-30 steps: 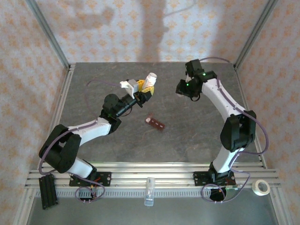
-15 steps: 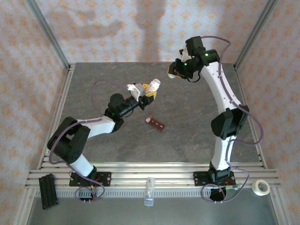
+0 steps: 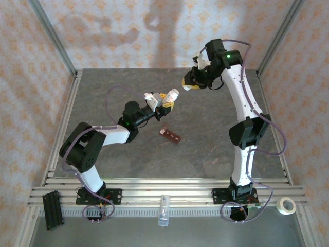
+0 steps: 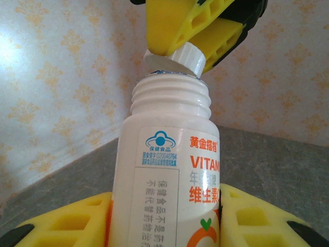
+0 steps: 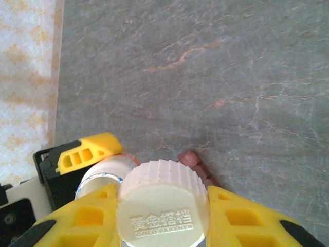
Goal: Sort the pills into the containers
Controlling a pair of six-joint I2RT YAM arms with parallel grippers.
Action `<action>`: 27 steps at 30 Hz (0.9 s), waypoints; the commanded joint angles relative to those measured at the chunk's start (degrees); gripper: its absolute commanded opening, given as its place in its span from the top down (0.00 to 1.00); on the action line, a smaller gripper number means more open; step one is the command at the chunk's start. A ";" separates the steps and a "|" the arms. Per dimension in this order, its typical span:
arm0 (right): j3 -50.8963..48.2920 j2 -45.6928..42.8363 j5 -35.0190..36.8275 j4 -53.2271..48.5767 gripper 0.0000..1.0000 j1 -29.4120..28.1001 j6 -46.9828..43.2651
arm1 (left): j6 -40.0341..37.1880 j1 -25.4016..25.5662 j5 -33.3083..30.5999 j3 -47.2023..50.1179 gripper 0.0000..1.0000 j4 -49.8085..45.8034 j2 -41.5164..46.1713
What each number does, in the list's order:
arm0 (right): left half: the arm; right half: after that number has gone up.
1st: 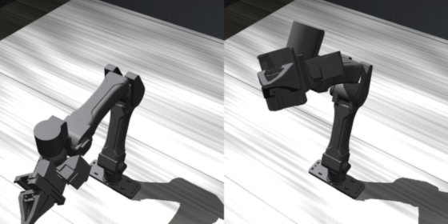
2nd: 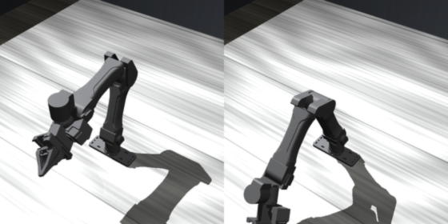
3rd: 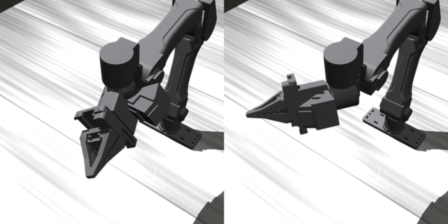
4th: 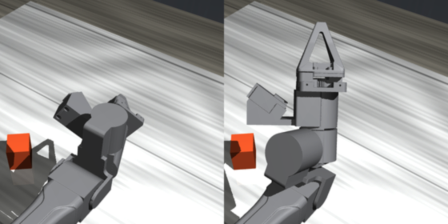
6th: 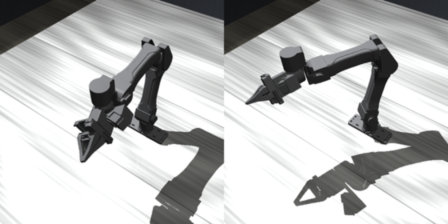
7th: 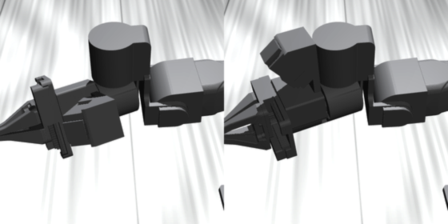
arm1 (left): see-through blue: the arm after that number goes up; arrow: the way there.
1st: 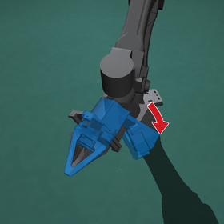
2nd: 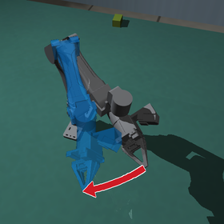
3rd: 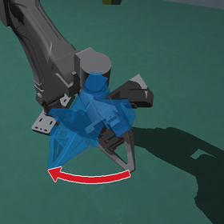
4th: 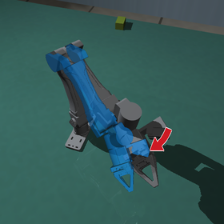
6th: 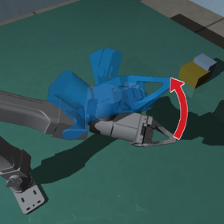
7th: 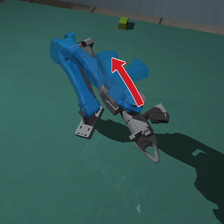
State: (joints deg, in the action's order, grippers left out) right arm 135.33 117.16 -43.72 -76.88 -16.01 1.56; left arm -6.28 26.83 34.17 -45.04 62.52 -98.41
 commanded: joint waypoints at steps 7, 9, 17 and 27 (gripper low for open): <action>-1.39 -1.77 -9.13 -2.40 0.73 0.06 -5.34 | -2.11 -0.29 2.24 0.46 1.00 4.28 0.43; -2.14 -1.85 -9.95 -2.09 0.74 -0.07 -5.47 | -2.23 -0.21 2.31 0.57 1.00 4.28 0.64; -4.82 -2.06 -10.67 -0.68 0.74 -1.78 -5.93 | -2.33 0.07 2.87 0.85 1.00 4.28 0.68; -6.88 -2.12 -11.95 0.30 0.74 -2.70 -6.51 | -2.59 0.84 3.82 1.06 1.00 4.13 1.49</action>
State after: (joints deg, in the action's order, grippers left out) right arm 129.32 117.16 -54.52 -77.49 -17.96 -3.75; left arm -7.62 26.89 35.83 -44.03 62.81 -98.41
